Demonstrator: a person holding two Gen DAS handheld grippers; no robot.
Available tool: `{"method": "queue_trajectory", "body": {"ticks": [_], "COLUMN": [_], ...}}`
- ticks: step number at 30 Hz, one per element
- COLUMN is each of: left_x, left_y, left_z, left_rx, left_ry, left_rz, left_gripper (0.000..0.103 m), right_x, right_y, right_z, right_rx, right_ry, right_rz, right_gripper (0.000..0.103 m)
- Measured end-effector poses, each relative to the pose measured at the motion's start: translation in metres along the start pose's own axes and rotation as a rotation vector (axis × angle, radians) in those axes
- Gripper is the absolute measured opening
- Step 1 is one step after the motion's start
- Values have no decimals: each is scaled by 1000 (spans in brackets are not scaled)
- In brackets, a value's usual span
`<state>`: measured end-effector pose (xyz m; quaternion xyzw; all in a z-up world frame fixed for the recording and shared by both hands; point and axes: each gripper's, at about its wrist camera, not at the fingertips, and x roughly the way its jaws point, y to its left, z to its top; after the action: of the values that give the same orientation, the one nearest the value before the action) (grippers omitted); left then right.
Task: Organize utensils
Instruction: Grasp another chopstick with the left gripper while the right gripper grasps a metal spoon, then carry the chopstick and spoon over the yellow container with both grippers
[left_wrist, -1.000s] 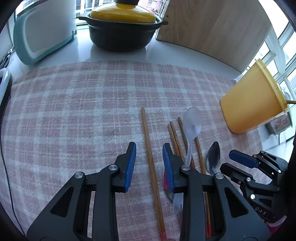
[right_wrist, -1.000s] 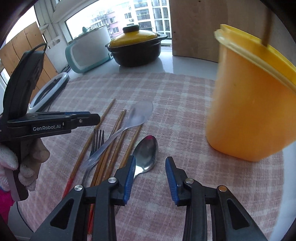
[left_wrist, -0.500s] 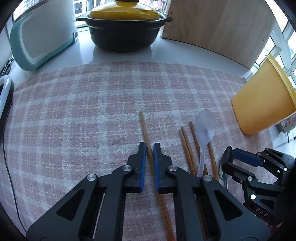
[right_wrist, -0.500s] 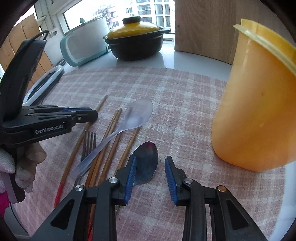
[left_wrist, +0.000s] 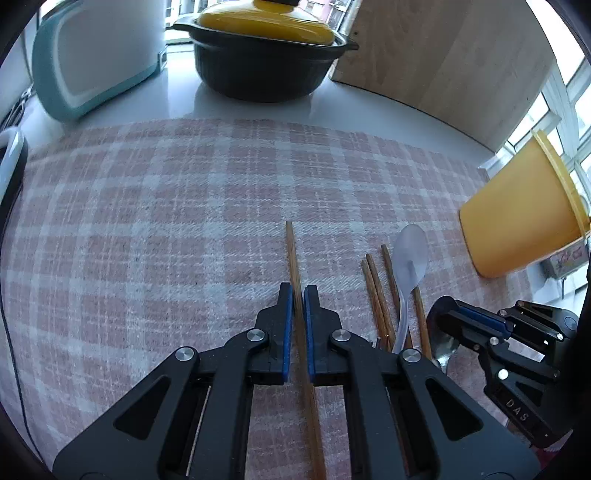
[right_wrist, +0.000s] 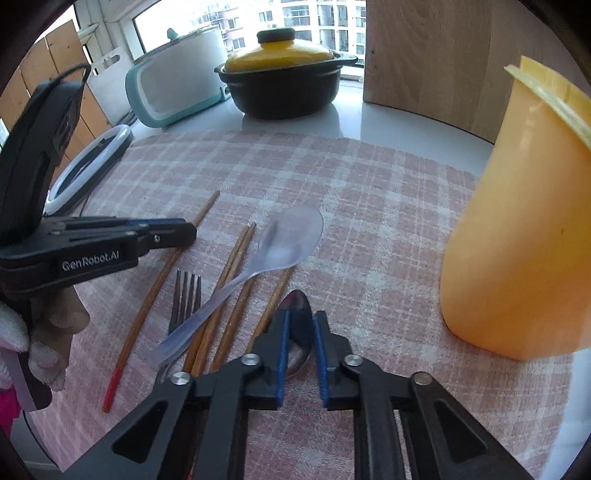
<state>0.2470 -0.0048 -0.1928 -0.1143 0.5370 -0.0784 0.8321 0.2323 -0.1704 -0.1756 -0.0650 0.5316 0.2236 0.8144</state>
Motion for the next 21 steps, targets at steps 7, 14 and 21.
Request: {"method": "queue_trajectory", "body": {"ticks": [7,14,21], "left_x": [-15,-46,-83], "left_y": [12,18,15], "left_z": [-4,-9,-17], "left_rx": [-50,-69,-64], "left_ry": [-15,-66,-134], "left_rz": [-24,-45,-70], "left_gripper": [3,3,3], "right_x": [-12,-40,-80], "right_y": [7,14,13], "right_z": [2,-1,-10], "right_rx": [-20,-18,-19], "right_ry": [-21,-83,-161], "right_rz": [2,21,6], "right_gripper": [0,0,0]}}
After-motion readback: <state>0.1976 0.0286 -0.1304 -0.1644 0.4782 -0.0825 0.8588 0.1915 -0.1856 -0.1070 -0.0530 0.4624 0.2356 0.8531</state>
